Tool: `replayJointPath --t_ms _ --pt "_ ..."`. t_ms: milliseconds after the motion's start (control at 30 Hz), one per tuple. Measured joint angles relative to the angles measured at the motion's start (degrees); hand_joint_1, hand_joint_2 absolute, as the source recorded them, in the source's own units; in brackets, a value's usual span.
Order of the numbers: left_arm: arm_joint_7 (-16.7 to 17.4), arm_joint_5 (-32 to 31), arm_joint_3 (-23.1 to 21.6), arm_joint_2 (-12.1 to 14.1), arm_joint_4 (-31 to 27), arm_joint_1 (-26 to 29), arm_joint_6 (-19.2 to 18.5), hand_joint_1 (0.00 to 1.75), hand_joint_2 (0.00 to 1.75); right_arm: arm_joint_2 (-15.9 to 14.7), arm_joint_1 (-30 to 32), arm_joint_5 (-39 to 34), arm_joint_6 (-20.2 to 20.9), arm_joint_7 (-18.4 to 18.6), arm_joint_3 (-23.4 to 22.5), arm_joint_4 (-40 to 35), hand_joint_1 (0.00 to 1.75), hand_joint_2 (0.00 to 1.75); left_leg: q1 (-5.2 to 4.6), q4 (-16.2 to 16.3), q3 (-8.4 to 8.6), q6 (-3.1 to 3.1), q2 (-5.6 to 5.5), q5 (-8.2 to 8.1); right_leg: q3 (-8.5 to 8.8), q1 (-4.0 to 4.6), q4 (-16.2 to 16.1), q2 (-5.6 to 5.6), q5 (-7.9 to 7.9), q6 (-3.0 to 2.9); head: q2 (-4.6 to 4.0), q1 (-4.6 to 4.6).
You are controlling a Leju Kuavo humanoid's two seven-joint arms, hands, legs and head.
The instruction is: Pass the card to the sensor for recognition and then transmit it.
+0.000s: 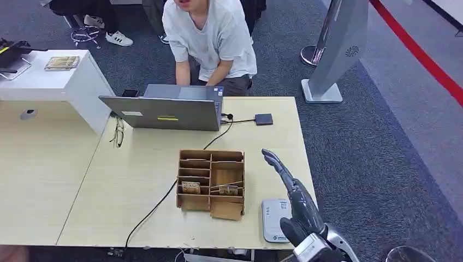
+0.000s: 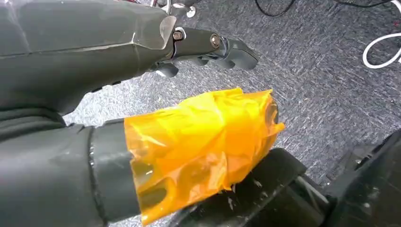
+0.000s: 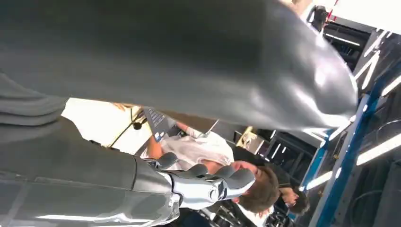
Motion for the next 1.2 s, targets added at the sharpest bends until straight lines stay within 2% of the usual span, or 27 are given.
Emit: replayJointPath --t_ms 100,133,333,433,900,1200 --pt "-0.1 0.3 0.0 0.0 0.0 0.0 0.0 0.00 0.00 0.0 -0.3 1.7 -0.1 0.6 0.7 0.3 0.00 0.00 0.00 0.0 -0.01 0.00 0.00 0.00 0.00 0.00 0.0 -0.01 0.00 0.00 0.00 0.00" --pt "-0.2 0.3 0.0 0.0 -0.1 0.0 0.0 0.00 0.00 0.0 -0.4 2.4 -0.4 0.9 0.9 0.4 0.00 1.75 0.00 0.0 -0.01 0.00 0.00 0.00 0.00 0.00 0.0 -0.01 0.00 0.00 0.00 0.02" --pt "-0.4 0.4 0.0 0.7 -0.7 0.0 -1.1 0.00 0.00 0.3 -1.7 9.0 -3.3 3.1 2.9 1.5 0.00 1.75 0.00 0.0 0.00 0.00 0.00 0.00 0.00 0.00 0.0 -0.01 0.00 0.00 0.00 0.02" --pt "0.1 0.2 0.0 1.0 -1.2 0.0 -1.4 0.00 0.00 0.5 -2.4 15.2 -6.1 4.9 3.8 2.1 0.00 1.75 0.00 0.0 0.00 0.00 0.00 0.00 0.01 0.00 0.0 -0.01 0.00 0.00 0.00 0.00" --pt "3.0 -4.3 1.7 1.4 -4.9 1.3 -3.9 0.00 0.00 1.1 -7.9 39.0 -14.9 16.8 8.7 6.9 0.00 1.75 0.00 0.0 0.00 0.00 0.01 0.01 0.01 0.00 0.0 0.00 0.01 -0.01 0.00 0.02" --pt "3.1 -7.5 3.5 1.3 -6.1 1.4 -5.6 0.00 0.00 1.6 -12.3 48.5 -15.9 22.7 10.7 11.1 0.00 1.75 0.00 0.0 0.00 -0.03 0.01 0.04 0.01 0.00 0.0 -0.01 0.02 -0.01 0.00 0.00"
